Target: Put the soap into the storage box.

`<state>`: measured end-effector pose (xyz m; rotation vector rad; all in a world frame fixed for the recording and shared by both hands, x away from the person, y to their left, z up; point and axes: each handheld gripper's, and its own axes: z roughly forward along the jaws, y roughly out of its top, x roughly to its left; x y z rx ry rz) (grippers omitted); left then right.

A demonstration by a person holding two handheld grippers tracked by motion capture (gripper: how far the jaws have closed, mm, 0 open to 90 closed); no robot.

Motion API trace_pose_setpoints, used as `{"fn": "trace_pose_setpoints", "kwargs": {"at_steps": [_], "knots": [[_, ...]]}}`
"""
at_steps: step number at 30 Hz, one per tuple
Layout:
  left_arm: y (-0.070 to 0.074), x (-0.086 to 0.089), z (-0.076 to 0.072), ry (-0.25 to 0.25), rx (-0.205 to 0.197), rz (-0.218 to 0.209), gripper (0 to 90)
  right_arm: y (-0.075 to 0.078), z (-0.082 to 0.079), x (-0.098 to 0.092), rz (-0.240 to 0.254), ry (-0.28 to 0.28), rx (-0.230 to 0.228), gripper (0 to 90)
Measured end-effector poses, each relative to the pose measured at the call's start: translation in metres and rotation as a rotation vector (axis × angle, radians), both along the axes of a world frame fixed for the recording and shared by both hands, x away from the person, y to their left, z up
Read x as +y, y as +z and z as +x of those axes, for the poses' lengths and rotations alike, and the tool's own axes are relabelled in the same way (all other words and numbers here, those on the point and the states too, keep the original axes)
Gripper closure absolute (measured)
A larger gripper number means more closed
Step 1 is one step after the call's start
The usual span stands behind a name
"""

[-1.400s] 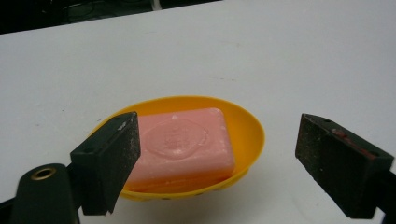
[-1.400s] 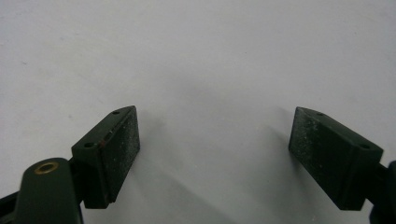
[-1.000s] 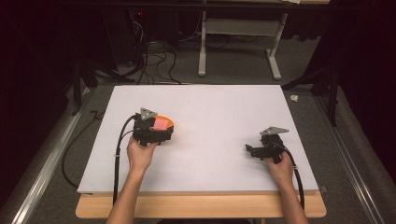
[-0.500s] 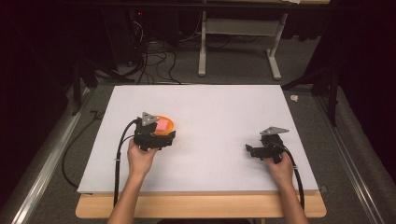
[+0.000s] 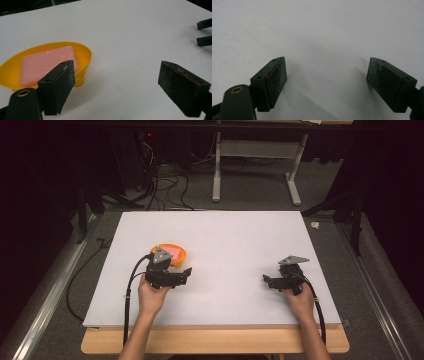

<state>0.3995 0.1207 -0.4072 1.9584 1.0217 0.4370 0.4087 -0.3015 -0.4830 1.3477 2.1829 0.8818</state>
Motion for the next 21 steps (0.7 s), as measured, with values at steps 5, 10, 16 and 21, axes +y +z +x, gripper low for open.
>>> {"fn": "trace_pose_setpoints", "kwargs": {"at_steps": [5,10,16,21], "knots": [[-0.001,-0.002,-0.006,-0.04,-0.01,-0.019,14.5,0.0,0.0,0.0,0.0,0.0,0.0,17.1],[-0.004,-0.007,-0.012,-0.059,-0.02,0.015,14.6,0.0,0.0,0.0,0.0,0.0,0.0,17.2],[-0.008,-0.015,-0.017,-0.098,-0.007,0.033,14.6,0.0,0.0,0.0,0.0,0.0,0.0,17.1],[-0.01,-0.019,-0.019,-0.114,-0.004,0.027,14.6,0.0,0.0,0.0,0.0,0.0,0.0,17.2]]}}
